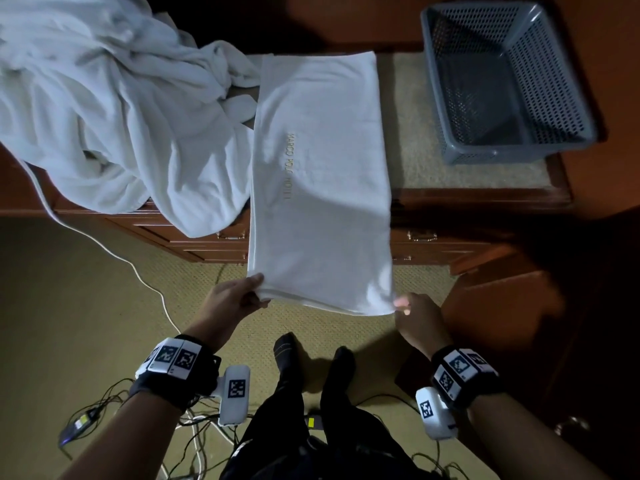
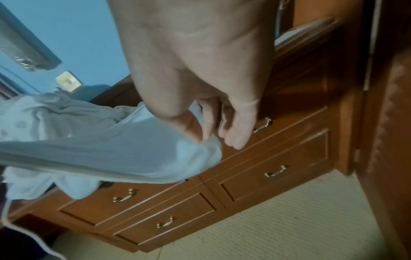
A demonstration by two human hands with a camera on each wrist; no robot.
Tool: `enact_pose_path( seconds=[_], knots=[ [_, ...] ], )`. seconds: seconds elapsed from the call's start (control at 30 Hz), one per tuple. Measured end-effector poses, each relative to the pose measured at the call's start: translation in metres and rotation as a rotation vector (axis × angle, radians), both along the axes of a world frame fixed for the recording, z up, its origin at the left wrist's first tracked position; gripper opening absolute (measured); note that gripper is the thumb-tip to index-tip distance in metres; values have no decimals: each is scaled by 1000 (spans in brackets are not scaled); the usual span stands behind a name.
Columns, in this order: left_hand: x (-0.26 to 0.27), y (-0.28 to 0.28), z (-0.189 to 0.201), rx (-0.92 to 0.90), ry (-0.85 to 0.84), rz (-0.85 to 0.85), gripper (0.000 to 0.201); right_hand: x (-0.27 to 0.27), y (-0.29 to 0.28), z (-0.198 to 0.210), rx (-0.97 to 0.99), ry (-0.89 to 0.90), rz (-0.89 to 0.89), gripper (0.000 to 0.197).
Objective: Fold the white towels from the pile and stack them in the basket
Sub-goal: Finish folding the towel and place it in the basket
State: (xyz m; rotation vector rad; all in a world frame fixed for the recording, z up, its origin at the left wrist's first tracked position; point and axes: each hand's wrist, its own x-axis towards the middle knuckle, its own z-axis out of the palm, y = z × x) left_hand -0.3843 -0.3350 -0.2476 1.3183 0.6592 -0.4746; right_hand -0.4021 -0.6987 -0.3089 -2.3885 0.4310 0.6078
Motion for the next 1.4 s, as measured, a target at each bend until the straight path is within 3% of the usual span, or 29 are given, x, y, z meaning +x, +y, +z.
enact_pose_path(
  seconds=[0.17, 0.3, 0.4, 0.53, 0.63, 0.77, 0.87, 1.0, 1.13, 1.27, 1.33, 1.4],
  knots=[
    [3, -25, 21, 39, -46, -83, 40, 14, 59, 35, 239, -225, 208, 20],
    [7, -37, 34, 190, -132, -207, 52, 26, 119, 56, 383, -492, 374, 32],
    [9, -38, 42, 271, -161, -198, 57, 35, 141, 59, 374, -563, 405, 37],
    [12, -31, 48, 305, -169, -165, 42, 43, 147, 58, 371, -649, 450, 21],
    [12, -28, 50, 179, -187, -171, 40, 46, 148, 54, 307, -753, 465, 14],
    [16, -25, 49, 37, -217, -114, 55, 54, 139, 35, 175, -669, 395, 36],
    [22, -14, 51, 61, -222, -55, 40, 58, 102, 10, 61, -537, 278, 55],
    [24, 13, 35, 134, -166, 32, 31, 47, 32, -15, -126, -387, 114, 46],
    [19, 24, 5, 283, -79, -62, 30, 42, 4, -8, -34, -400, -85, 32],
    [15, 28, -16, 381, -26, -46, 24, 33, 12, 6, 265, -326, -297, 29],
    [13, 32, -24, 424, -13, -67, 14, 23, 16, 4, 298, -265, -262, 40],
    [8, 37, -36, 457, 35, -69, 21, 12, 17, -2, 276, -196, -160, 49]
  ],
)
